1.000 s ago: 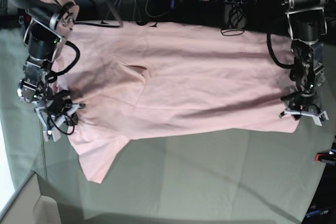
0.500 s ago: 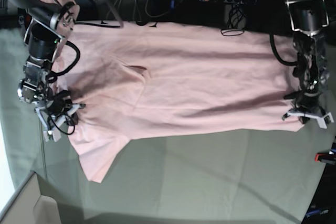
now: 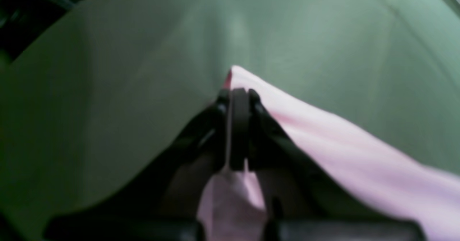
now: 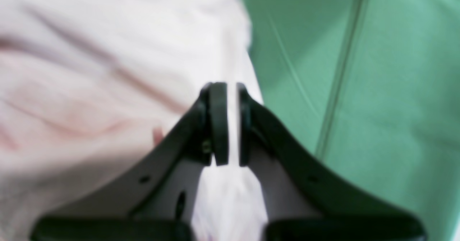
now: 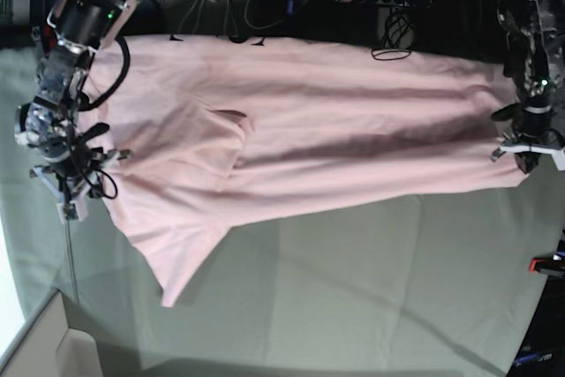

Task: Layout the t-shirt on the table in an organized manner, then fold the t-shirt properly
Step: 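Lift the shirt edge with both grippers and fold it over the body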

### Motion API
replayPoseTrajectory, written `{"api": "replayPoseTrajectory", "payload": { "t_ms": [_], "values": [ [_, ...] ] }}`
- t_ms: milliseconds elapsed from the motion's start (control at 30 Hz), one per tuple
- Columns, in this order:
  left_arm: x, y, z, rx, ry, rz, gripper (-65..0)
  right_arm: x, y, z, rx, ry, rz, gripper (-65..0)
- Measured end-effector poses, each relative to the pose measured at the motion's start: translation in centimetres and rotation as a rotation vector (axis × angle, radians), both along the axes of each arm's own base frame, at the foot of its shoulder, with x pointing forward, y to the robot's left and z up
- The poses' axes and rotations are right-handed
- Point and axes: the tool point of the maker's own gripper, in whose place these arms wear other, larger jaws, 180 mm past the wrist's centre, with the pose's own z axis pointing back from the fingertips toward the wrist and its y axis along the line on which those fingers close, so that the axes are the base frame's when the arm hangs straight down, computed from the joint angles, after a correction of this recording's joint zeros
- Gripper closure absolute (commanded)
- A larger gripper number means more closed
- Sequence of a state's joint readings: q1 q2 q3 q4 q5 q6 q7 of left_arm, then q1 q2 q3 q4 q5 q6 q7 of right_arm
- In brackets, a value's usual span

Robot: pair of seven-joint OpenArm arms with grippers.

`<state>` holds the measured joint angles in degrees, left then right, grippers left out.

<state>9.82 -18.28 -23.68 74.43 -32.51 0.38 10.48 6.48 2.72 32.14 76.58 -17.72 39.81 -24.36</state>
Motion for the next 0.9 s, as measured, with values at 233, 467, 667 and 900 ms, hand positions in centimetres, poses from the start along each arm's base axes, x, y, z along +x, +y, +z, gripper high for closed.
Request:
{"api": "replayPoseTrajectory", "payload": {
  "t_ms": [233, 467, 667, 900],
  "values": [
    [-0.3, 0.1, -0.1, -0.005, 0.002, 0.006, 0.0, -2.0, 0.2, -0.3, -0.019, 0.021, 0.000, -2.9],
    [-0.4, -0.1, -0.4, -0.010, 0.007, 0.001, 0.0, -1.7, 0.5, -0.2, -0.016, 0.016, 0.004, -3.5],
    [-1.4, -0.7, -2.3, -0.041, 0.049, 0.017, 0.0, 2.5, 2.6, -0.3, 0.026, 0.037, 0.062, -20.1],
    [-1.3, -0.9, -2.3, -0.045, 0.039, 0.021, 0.0, 4.6, 1.7, -3.7, 0.113, 0.187, 0.062, -38.1]
  ]
}}
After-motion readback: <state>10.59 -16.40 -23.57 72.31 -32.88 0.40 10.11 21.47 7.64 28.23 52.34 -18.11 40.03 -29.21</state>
